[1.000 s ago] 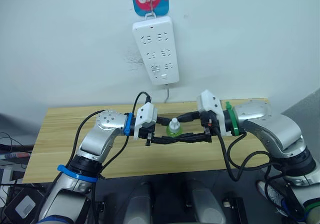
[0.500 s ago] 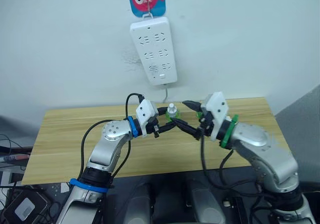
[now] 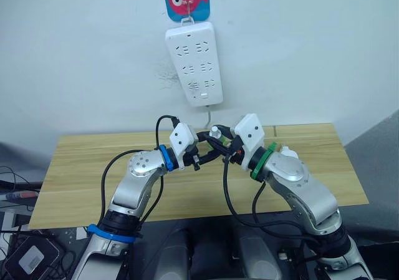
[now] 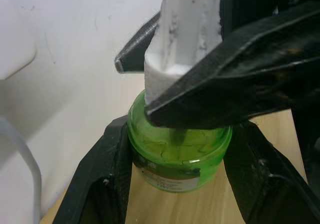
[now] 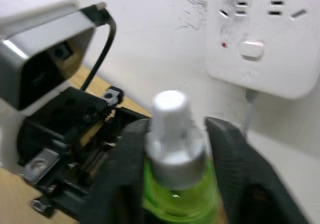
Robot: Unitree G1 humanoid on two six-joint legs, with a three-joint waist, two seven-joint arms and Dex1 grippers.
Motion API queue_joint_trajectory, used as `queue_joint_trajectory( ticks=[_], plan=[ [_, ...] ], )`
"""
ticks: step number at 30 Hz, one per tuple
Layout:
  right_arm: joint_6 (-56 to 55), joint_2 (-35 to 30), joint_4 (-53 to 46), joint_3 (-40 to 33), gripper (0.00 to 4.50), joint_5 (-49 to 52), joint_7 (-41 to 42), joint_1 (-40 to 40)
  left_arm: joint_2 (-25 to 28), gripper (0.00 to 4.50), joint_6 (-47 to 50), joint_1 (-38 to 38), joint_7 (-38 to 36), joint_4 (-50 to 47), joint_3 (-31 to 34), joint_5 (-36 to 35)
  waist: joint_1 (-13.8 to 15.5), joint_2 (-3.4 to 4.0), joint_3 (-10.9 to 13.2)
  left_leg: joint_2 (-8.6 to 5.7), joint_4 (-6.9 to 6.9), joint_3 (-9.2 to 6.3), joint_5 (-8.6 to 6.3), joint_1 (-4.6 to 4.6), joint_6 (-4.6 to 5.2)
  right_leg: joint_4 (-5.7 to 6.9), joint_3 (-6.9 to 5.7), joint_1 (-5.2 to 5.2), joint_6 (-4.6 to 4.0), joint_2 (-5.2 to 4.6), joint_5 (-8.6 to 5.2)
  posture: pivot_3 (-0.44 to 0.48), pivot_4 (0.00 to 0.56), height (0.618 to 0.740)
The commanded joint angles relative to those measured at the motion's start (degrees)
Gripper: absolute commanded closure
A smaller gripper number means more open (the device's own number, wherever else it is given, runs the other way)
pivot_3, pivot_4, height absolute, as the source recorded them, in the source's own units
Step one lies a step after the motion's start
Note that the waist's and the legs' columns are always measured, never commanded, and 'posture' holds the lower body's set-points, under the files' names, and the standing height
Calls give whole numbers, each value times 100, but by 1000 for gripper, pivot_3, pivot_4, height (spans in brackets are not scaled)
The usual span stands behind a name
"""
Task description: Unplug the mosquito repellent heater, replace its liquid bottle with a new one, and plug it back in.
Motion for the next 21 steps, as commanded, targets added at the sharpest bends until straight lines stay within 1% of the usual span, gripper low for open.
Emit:
queue_joint_trajectory(
  ticks=[1,2,3,5,8,10,14,16,17,19,21],
  plan=[
    [-256,-114,-43,-79,3417,26,249,-51,91,2280,-30,69,-201,-336,-23,-146,1,1,-2,0,0,0,0,0,0,0,0,0,0,0,0,-184,219,740],
    [-266,-239,-40,-108,3417,248,605,-78,173,2280,-28,51,-344,-328,-17,-196,1,0,-3,0,0,0,0,0,0,0,0,0,0,0,0,-184,219,740],
    [-349,-530,25,-129,3417,556,1303,-219,336,2280,-118,4,-670,-270,-43,-241,1,0,-3,0,0,0,0,0,0,0,-1,0,0,0,0,-184,220,740],
    [-440,-953,197,-162,3417,983,2301,-485,556,2280,-226,-72,-1137,-169,-86,-321,0,0,-2,-1,2,3,0,0,0,0,0,0,-2,0,1,-185,220,740],
    [-409,-1650,826,42,3417,1399,3956,-1293,839,2280,-550,-205,-1888,57,-213,-379,1,1,-2,0,3,3,1,2,2,-1,-3,2,-7,2,4,-177,218,740],
    [-296,-1785,1064,157,3417,1543,4458,-1637,876,2280,-691,-310,-2123,184,-254,-405,2,0,-3,1,2,0,1,3,4,-3,-6,2,-8,4,5,-170,219,740],
    [79,-1877,1073,181,3417,1775,4798,-1860,773,2280,-699,-463,-2120,281,-228,-429,7,0,-3,3,0,-6,1,1,4,-3,-10,2,-8,6,5,-167,217,740],
    [-43,-1825,1207,-58,2696,1598,4465,-1852,756,2280,-617,-371,-1983,203,-175,-446,7,-1,-3,3,1,-4,1,-1,4,-6,-6,2,-8,5,5,-173,217,740],
    [-158,-1853,1264,-140,2430,1459,4351,-1840,755,2280,-568,-313,-1915,164,-152,-447,7,-1,-3,3,2,-4,1,-1,4,-7,-6,2,-8,4,5,-175,217,740],
    [-196,-1894,1292,-278,1754,1364,4190,-1804,769,2280,-525,-224,-1811,116,-130,-430,6,-1,-3,4,3,-3,1,-1,4,-6,-4,2,-8,4,5,-182,218,740],
    [-74,-2171,1126,-639,974,1413,4038,-1565,726,2280,-363,-54,-1498,33,-38,-427,11,-1,-4,4,4,-3,2,-1,4,-4,-4,2,-8,4,5,-188,220,740]
  ],
)
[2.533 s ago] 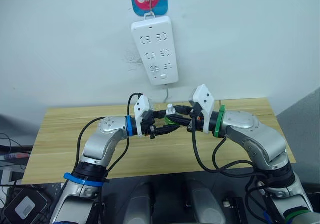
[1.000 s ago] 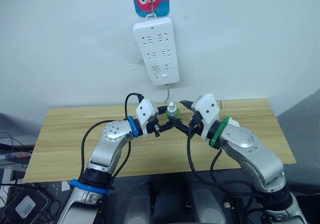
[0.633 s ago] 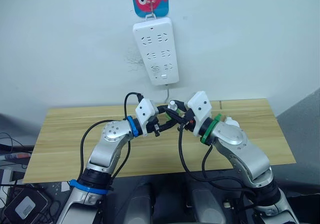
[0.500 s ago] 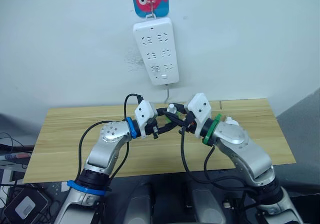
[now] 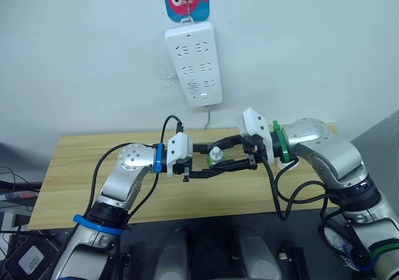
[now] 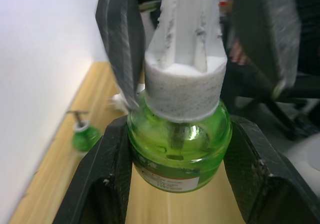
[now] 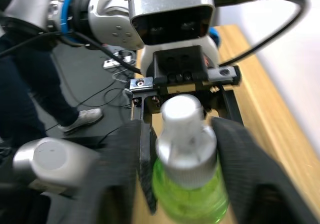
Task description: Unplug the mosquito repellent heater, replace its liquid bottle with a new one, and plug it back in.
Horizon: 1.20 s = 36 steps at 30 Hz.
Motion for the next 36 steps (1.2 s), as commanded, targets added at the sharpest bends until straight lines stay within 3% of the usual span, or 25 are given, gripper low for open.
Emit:
queue_joint_trajectory(
  ticks=[1,4,8,14,26,30,36],
  plan=[
    [75,-431,-454,-722,961,96,-229,420,-72,2280,170,268,492,-269,204,11,28,-1,-1,0,0,-1,0,0,0,0,0,0,0,0,0,-188,222,740],
    [207,-599,-1041,-1082,961,235,-548,1024,-161,2280,284,412,838,-403,236,63,46,-2,-1,-2,0,-3,-1,-4,1,-4,-1,1,0,-4,0,-190,223,740],
    [339,-8,-2216,-1084,961,47,-1824,2025,-327,2280,430,540,1184,-595,219,65,16,-4,-7,1,-1,-4,0,-4,1,2,-3,0,0,-2,0,-201,227,740],
    [398,859,-2338,-395,961,-551,-3004,2123,-298,2280,458,564,1004,-712,88,41,-49,-2,-35,2,0,2,6,10,-8,22,6,0,1,3,0,-214,225,740],
    [-58,1074,-1291,-39,961,-909,-2932,1491,-150,2280,241,415,620,-560,82,57,-15,-1,-52,0,-4,2,5,9,-7,10,6,1,0,3,0,-198,208,740],
    [28,900,-1358,-328,961,-730,-2807,1566,-104,2280,225,475,631,-577,118,71,-8,-1,-54,0,-4,2,5,9,-7,10,6,1,0,3,0,-199,208,740],
    [442,51,-1579,-1246,961,11,-2256,1821,-8,2280,101,551,585,-487,174,92,7,-1,-57,0,-4,1,4,7,-7,7,5,4,0,2,0,-207,207,740]
  ],
)
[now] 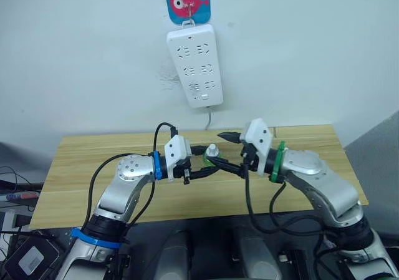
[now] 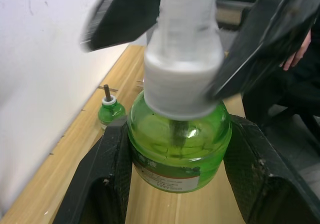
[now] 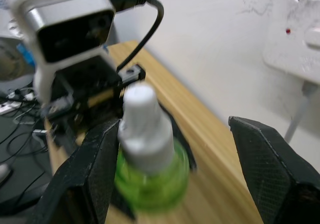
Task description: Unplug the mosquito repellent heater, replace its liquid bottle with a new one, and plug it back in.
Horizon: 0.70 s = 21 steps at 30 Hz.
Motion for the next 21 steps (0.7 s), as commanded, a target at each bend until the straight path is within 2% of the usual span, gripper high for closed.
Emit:
queue_joint_trajectory(
  ticks=[1,5,7,13,21],
  plan=[
    [159,-402,-172,-649,961,292,211,63,57,2280,-188,28,-119,-47,61,-53,-3,1,-2,-1,0,3,0,0,0,0,2,0,0,-1,0,-209,207,740],
    [323,-732,-448,-647,961,609,541,210,61,2280,-269,-27,-141,67,59,-38,-10,7,-25,6,-1,-2,0,1,1,1,-2,0,-1,8,0,-212,207,740],
    [397,-684,-636,-511,961,682,494,218,48,2280,-309,-65,-145,122,47,-25,-28,9,-26,8,-2,-2,0,1,1,1,-1,-1,-1,11,0,-213,204,740],
    [359,109,-539,232,961,176,-241,-210,-27,2280,-391,-141,-173,162,-43,-3,-27,14,-55,8,0,-1,0,1,0,3,2,-1,-1,12,0,-217,196,740],
    [187,720,75,725,961,-242,-493,-645,-98,2280,-426,-174,-226,190,-81,45,-14,9,-95,5,1,-1,1,-1,0,-1,5,-1,-1,11,0,-210,198,740]
  ],
)
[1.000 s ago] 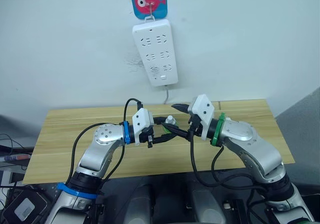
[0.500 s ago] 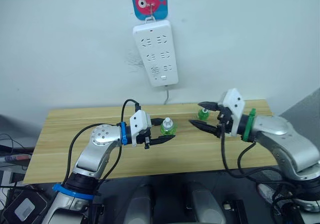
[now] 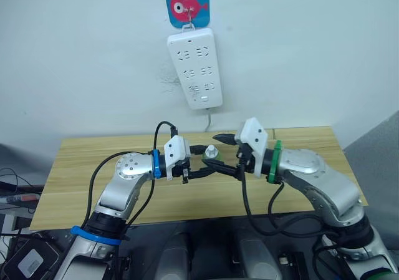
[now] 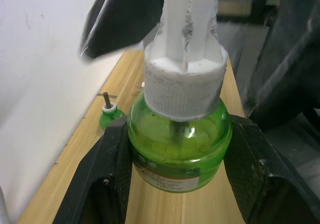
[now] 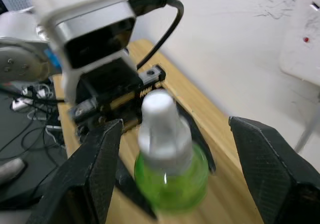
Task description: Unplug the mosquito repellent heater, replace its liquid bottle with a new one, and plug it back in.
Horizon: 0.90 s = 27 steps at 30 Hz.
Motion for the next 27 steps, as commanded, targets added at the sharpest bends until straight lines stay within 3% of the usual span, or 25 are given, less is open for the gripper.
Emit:
queue_joint_trajectory(
  ticks=[1,8,11,18,27],
  plan=[
    [-178,94,83,-3,961,-129,-36,-131,-37,2280,-106,-27,-24,-72,-53,4,3,0,-3,0,0,0,0,0,0,0,0,0,0,0,0,-210,198,740],
    [117,-283,123,-718,961,230,169,-45,21,2280,-100,111,-17,-178,-16,6,6,1,-4,0,0,-1,0,0,1,1,0,0,0,0,0,-209,204,740],
    [261,-725,-38,-1057,961,467,392,243,24,2280,-87,155,8,-214,-19,7,13,1,-4,-1,0,-1,-1,0,1,0,0,1,0,-1,0,-214,206,740],
    [558,-1293,-588,-1291,961,1079,831,598,1,2280,-63,191,5,-239,-34,14,-10,4,-6,5,-1,-2,-1,0,2,2,-2,1,0,6,0,-225,210,740],
    [707,-451,-680,-893,961,1259,240,40,-11,2280,-54,107,-30,-170,-75,19,-14,4,-8,6,0,-1,-1,0,2,-1,0,1,0,7,0,-230,211,740]
  ],
)
